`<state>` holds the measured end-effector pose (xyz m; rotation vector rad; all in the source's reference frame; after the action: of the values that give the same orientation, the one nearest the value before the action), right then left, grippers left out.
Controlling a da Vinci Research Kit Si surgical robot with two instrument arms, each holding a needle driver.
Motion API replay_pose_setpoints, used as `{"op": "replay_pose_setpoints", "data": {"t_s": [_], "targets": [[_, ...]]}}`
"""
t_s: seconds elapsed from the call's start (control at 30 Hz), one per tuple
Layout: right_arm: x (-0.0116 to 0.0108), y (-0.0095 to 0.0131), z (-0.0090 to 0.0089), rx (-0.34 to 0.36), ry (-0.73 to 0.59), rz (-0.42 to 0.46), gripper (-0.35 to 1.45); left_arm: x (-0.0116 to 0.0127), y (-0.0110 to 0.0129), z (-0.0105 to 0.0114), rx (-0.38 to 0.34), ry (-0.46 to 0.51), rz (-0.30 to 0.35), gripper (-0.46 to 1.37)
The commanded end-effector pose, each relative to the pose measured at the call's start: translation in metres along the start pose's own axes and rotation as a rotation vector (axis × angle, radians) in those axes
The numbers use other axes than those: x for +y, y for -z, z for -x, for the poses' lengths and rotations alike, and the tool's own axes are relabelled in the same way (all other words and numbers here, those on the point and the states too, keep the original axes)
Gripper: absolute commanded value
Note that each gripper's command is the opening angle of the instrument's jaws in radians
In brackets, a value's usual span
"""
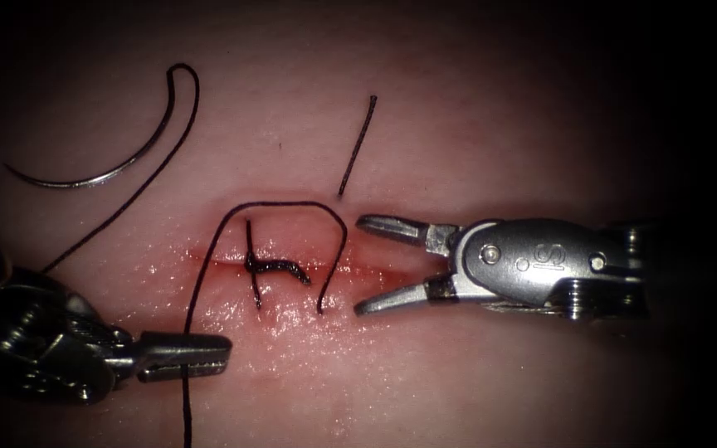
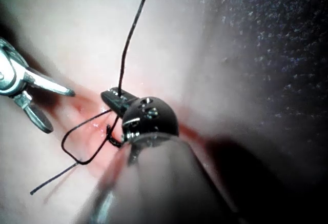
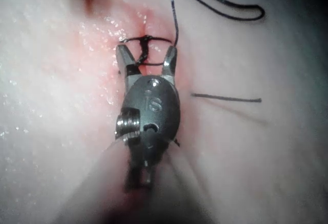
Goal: Wound Closure
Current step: Use the right gripper to handoff a longer length of suture to the left gripper
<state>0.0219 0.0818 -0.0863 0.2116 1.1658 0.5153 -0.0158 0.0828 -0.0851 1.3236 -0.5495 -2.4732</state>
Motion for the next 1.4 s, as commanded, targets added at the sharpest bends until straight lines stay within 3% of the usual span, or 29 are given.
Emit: {"op": "replay_pose_setpoints", "data": {"t_s": [0.03,0.2,0.33,0.57,0.73,0.8,0.93,1.33,1.4], "targets": [[0.0000,0.0000,-0.0002,-0.002,-0.004,0.008,1.20,0.0001,-0.0001,0.0000,0.002,0.001,0.010,-0.35],[0.0002,-0.0015,-0.0024,-0.019,0.122,0.063,1.20,0.0001,-0.0011,-0.0011,0.015,-0.004,0.020,-0.35],[-0.0010,-0.0036,-0.0036,-0.029,0.199,0.086,1.25,-0.0004,-0.0019,-0.0020,0.022,-0.007,0.017,-0.35],[-0.0023,-0.0054,-0.0040,-0.026,0.274,0.091,1.27,-0.0010,-0.0022,-0.0026,0.031,-0.005,0.016,-0.35],[-0.0022,-0.0054,-0.0041,-0.029,0.308,0.091,1.13,-0.0010,-0.0022,-0.0028,0.032,-0.004,0.017,-0.35],[-0.0023,-0.0054,-0.0041,-0.030,0.326,0.091,0.97,-0.0010,-0.0023,-0.0029,0.034,-0.003,0.018,-0.35],[-0.0026,-0.0055,-0.0040,-0.014,0.382,0.068,-0.35,-0.0011,-0.0025,-0.0034,0.036,-0.006,0.020,-0.35],[-0.0023,-0.0043,-0.0035,-0.032,0.398,0.043,-0.35,-0.0015,-0.0026,-0.0035,0.044,0.028,0.015,-0.32],[-0.0020,-0.0040,-0.0034,-0.035,0.398,0.054,-0.35,-0.0015,-0.0026,-0.0035,0.042,0.041,0.007,0.15]]}}
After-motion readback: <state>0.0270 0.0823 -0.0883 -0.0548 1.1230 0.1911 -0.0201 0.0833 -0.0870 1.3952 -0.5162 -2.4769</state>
